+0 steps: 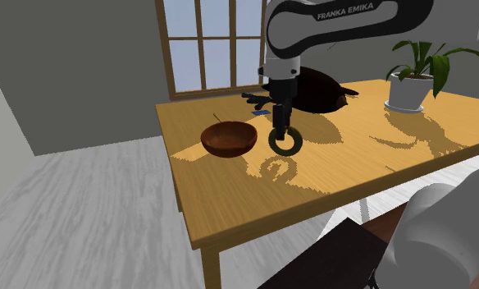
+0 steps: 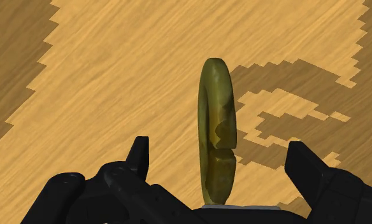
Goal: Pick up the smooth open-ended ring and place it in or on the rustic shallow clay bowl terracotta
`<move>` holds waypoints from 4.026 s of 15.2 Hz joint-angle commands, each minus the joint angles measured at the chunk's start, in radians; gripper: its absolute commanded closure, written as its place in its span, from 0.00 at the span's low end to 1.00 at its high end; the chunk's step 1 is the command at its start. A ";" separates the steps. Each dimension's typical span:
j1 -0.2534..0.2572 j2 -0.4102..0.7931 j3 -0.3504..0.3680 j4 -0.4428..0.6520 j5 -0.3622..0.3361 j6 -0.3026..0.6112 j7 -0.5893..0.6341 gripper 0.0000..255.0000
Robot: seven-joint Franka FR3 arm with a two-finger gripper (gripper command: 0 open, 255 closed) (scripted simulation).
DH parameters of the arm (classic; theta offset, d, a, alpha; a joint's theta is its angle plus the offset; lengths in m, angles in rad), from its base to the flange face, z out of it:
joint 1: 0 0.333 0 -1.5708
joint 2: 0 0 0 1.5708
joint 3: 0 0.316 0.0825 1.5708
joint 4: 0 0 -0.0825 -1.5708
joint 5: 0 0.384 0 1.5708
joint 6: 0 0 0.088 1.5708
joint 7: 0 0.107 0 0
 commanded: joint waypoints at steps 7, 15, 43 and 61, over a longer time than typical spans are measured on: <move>0.000 0.000 0.000 -0.005 0.000 0.005 0.000 1.00; 0.000 0.000 0.000 -0.005 0.000 0.005 0.000 1.00; 0.002 0.101 0.004 0.457 0.005 -0.357 -0.010 1.00; 0.091 0.558 0.122 1.014 0.039 -0.457 0.201 1.00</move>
